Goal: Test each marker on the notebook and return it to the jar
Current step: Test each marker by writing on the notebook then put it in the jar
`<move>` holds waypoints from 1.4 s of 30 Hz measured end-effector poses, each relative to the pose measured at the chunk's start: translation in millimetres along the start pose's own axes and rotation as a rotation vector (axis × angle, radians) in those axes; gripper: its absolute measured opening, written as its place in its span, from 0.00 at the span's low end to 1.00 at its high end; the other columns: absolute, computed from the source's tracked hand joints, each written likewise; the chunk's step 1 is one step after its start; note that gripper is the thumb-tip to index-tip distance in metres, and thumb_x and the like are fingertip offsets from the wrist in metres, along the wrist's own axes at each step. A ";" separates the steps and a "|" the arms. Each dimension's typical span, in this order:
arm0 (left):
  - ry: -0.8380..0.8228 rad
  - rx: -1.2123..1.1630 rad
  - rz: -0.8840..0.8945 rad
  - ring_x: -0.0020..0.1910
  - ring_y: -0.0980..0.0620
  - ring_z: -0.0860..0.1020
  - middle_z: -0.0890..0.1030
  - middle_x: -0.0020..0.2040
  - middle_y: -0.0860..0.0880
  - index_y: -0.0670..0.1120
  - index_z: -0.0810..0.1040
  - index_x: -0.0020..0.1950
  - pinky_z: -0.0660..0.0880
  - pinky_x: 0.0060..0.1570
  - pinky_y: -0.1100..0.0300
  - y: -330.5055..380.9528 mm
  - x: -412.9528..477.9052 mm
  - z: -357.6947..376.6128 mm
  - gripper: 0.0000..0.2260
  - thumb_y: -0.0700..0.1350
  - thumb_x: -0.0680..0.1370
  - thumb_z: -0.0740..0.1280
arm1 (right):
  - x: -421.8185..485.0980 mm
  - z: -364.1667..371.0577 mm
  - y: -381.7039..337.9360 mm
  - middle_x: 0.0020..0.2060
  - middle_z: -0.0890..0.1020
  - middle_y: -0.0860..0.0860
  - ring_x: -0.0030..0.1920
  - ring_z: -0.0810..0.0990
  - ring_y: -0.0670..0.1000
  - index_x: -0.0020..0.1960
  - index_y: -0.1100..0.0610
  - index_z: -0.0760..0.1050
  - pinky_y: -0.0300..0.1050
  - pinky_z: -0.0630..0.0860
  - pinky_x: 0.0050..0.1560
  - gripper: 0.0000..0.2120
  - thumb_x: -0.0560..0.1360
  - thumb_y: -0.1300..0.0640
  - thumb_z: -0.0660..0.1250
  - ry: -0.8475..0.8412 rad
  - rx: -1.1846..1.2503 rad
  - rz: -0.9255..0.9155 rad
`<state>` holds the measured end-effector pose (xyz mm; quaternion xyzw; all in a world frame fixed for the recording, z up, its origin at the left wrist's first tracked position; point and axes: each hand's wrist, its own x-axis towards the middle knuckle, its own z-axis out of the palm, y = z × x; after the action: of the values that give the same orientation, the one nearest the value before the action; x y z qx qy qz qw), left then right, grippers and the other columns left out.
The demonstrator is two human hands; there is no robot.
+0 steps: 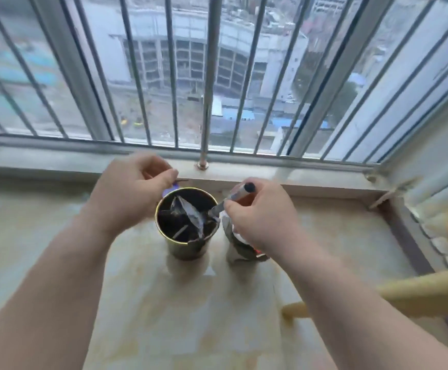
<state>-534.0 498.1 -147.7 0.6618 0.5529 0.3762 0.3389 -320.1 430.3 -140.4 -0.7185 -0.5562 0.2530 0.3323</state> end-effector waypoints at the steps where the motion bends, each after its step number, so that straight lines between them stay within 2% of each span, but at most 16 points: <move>1: 0.005 0.009 -0.019 0.31 0.60 0.79 0.83 0.34 0.58 0.57 0.83 0.43 0.70 0.33 0.60 -9.2 1.1 -2.7 0.03 0.51 0.76 0.74 | 8.6 13.2 -3.8 0.35 0.83 0.48 0.40 0.81 0.49 0.40 0.55 0.80 0.45 0.79 0.41 0.04 0.73 0.57 0.69 -0.033 -0.016 -0.007; 3: 0.010 0.013 -0.061 0.30 0.61 0.78 0.82 0.32 0.60 0.54 0.83 0.41 0.69 0.33 0.61 -24.1 1.9 -5.4 0.06 0.48 0.77 0.74 | 23.4 36.1 -12.9 0.34 0.83 0.45 0.40 0.80 0.45 0.39 0.54 0.80 0.37 0.76 0.37 0.04 0.71 0.56 0.68 -0.094 -0.035 -0.017; 7: 0.069 -0.025 -0.114 0.30 0.61 0.77 0.83 0.34 0.59 0.51 0.82 0.41 0.71 0.33 0.63 -38.0 6.0 -9.3 0.06 0.46 0.78 0.73 | 53.3 65.8 -28.9 0.33 0.85 0.49 0.36 0.83 0.51 0.39 0.57 0.80 0.50 0.82 0.38 0.06 0.71 0.60 0.64 -0.177 0.000 -0.005; 12: 0.127 -0.057 -0.145 0.28 0.59 0.78 0.83 0.34 0.56 0.51 0.82 0.41 0.72 0.32 0.64 -45.9 13.9 -10.1 0.06 0.45 0.78 0.73 | 85.1 82.7 -28.5 0.36 0.87 0.49 0.29 0.83 0.45 0.45 0.61 0.79 0.51 0.85 0.38 0.07 0.74 0.62 0.62 -0.218 0.039 0.063; 14: 0.127 -0.067 -0.152 0.29 0.60 0.78 0.83 0.34 0.56 0.51 0.82 0.41 0.72 0.29 0.69 -47.7 14.3 -6.8 0.06 0.45 0.78 0.73 | 89.2 86.2 -22.3 0.42 0.87 0.50 0.35 0.84 0.44 0.54 0.59 0.79 0.49 0.83 0.43 0.09 0.76 0.61 0.65 -0.239 0.004 0.082; 16: 0.119 -0.066 -0.164 0.30 0.59 0.78 0.83 0.34 0.56 0.51 0.82 0.41 0.71 0.30 0.68 -49.9 14.1 -3.0 0.06 0.46 0.78 0.73 | 87.3 87.6 -15.4 0.53 0.84 0.55 0.50 0.86 0.55 0.65 0.60 0.76 0.55 0.83 0.52 0.18 0.75 0.60 0.67 -0.235 -0.036 0.113; 18: 0.113 -0.062 -0.171 0.31 0.59 0.78 0.83 0.34 0.55 0.50 0.83 0.41 0.71 0.30 0.67 -52.5 13.3 0.5 0.06 0.46 0.78 0.73 | 79.7 85.7 -8.0 0.57 0.83 0.57 0.54 0.84 0.61 0.67 0.60 0.75 0.58 0.82 0.55 0.21 0.74 0.62 0.66 -0.230 -0.046 0.144; 20: 0.106 -0.066 -0.173 0.29 0.60 0.77 0.82 0.33 0.56 0.50 0.82 0.41 0.69 0.27 0.71 -53.8 11.8 4.4 0.06 0.45 0.78 0.73 | 71.3 80.8 -0.3 0.58 0.83 0.56 0.54 0.85 0.59 0.68 0.57 0.75 0.58 0.83 0.56 0.22 0.74 0.62 0.64 -0.226 -0.035 0.173; 22: 0.101 -0.069 -0.170 0.29 0.59 0.77 0.83 0.33 0.55 0.50 0.82 0.40 0.69 0.27 0.70 -52.9 9.9 8.6 0.07 0.45 0.78 0.74 | 64.4 72.6 6.3 0.54 0.84 0.54 0.50 0.86 0.57 0.65 0.55 0.77 0.57 0.83 0.53 0.20 0.74 0.62 0.64 -0.220 -0.046 0.174; 28: 0.011 -0.055 -0.129 0.33 0.55 0.80 0.83 0.34 0.56 0.52 0.82 0.40 0.76 0.39 0.56 -21.5 5.6 33.9 0.06 0.47 0.77 0.74 | 27.9 25.1 15.5 0.38 0.84 0.47 0.40 0.85 0.52 0.45 0.47 0.77 0.51 0.84 0.48 0.06 0.73 0.58 0.67 -0.187 -0.074 0.146; 31: -0.049 -0.060 -0.066 0.33 0.55 0.80 0.83 0.34 0.55 0.53 0.82 0.41 0.76 0.38 0.56 14.8 -0.8 56.9 0.06 0.48 0.78 0.74 | 2.5 -12.4 19.9 0.37 0.82 0.44 0.39 0.83 0.49 0.41 0.44 0.74 0.47 0.81 0.45 0.08 0.75 0.55 0.68 -0.156 -0.095 0.139; 33: -0.095 -0.071 0.020 0.33 0.55 0.81 0.83 0.34 0.55 0.53 0.83 0.40 0.75 0.36 0.57 48.8 -8.9 77.7 0.06 0.48 0.77 0.74 | -14.0 -45.0 22.4 0.35 0.79 0.40 0.39 0.80 0.42 0.38 0.45 0.73 0.39 0.76 0.41 0.08 0.74 0.54 0.69 -0.081 -0.137 0.118; 36: -0.217 -0.112 0.160 0.33 0.57 0.80 0.83 0.34 0.57 0.53 0.83 0.40 0.73 0.33 0.61 111.8 -30.2 117.7 0.06 0.48 0.77 0.74 | -42.1 -103.4 26.3 0.35 0.78 0.41 0.40 0.77 0.43 0.40 0.49 0.76 0.29 0.68 0.36 0.04 0.74 0.54 0.68 0.060 -0.176 0.109; 39: -0.371 -0.147 0.283 0.33 0.57 0.80 0.83 0.34 0.56 0.54 0.83 0.40 0.73 0.33 0.63 174.7 -61.5 163.4 0.06 0.48 0.76 0.74 | -80.1 -167.6 35.8 0.37 0.81 0.45 0.40 0.78 0.47 0.42 0.52 0.78 0.35 0.73 0.37 0.05 0.75 0.52 0.68 0.188 -0.240 0.132; 40: -0.412 -0.152 0.318 0.32 0.58 0.79 0.83 0.34 0.57 0.54 0.82 0.39 0.73 0.34 0.60 193.5 -73.7 178.0 0.06 0.48 0.76 0.73 | -95.8 -189.3 40.8 0.38 0.82 0.46 0.41 0.79 0.49 0.43 0.53 0.79 0.42 0.77 0.40 0.05 0.74 0.52 0.67 0.225 -0.258 0.157; 42: -0.480 -0.150 0.383 0.32 0.59 0.78 0.82 0.34 0.60 0.54 0.82 0.40 0.73 0.34 0.57 226.9 -98.3 205.4 0.06 0.47 0.77 0.73 | -131.3 -232.0 54.3 0.42 0.84 0.47 0.46 0.81 0.50 0.46 0.52 0.81 0.44 0.79 0.47 0.04 0.73 0.54 0.68 0.291 -0.283 0.224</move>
<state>-257.0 358.4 -63.7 0.7969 0.2932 0.3061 0.4303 -149.0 249.1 -31.3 -0.8441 -0.4492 0.1014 0.2747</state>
